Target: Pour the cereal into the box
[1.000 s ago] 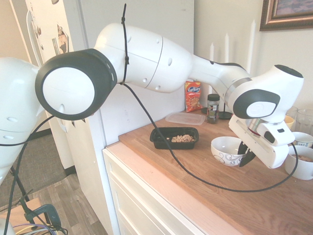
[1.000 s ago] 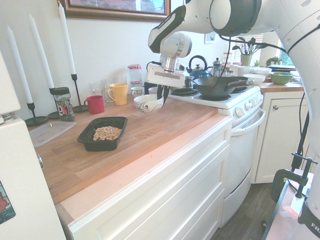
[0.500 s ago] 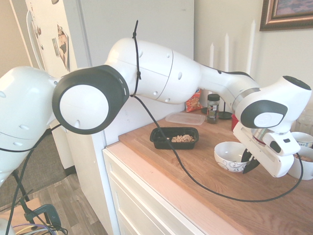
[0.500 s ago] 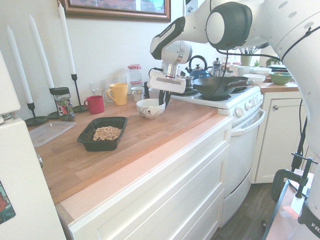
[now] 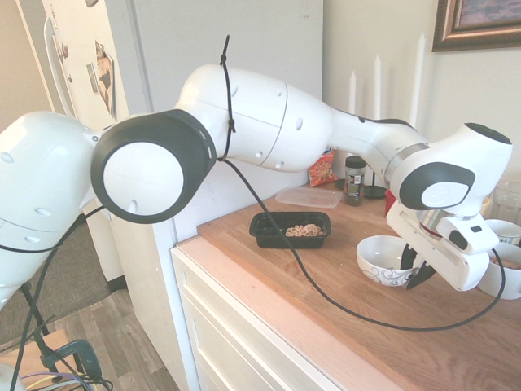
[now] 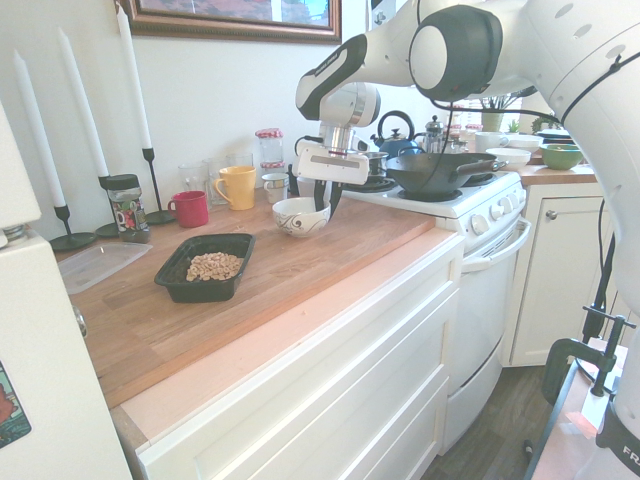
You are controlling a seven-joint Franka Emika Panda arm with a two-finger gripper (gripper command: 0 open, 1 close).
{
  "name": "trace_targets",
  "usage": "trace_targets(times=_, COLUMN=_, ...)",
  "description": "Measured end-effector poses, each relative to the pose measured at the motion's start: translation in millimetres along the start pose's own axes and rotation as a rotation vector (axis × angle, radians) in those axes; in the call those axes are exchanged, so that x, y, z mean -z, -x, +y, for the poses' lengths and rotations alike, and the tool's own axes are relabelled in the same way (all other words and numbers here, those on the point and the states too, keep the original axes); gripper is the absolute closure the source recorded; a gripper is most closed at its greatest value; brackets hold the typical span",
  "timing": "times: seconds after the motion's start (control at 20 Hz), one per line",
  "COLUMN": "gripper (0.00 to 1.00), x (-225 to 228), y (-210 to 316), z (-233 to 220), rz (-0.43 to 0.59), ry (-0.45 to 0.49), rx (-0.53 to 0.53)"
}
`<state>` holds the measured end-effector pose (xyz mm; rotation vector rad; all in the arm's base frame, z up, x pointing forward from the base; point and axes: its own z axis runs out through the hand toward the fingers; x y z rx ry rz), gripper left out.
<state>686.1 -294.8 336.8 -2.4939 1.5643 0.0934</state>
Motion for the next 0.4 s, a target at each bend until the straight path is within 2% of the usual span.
trace_targets(times=0.2, gripper=0.0, x=30.7, y=24.2, z=-24.6, rz=0.113, ry=0.067, rx=0.078)
trace_targets(times=0.4, gripper=0.0, x=57.0, y=49.7, z=-43.4, rz=0.322, ry=0.151, rx=0.116)
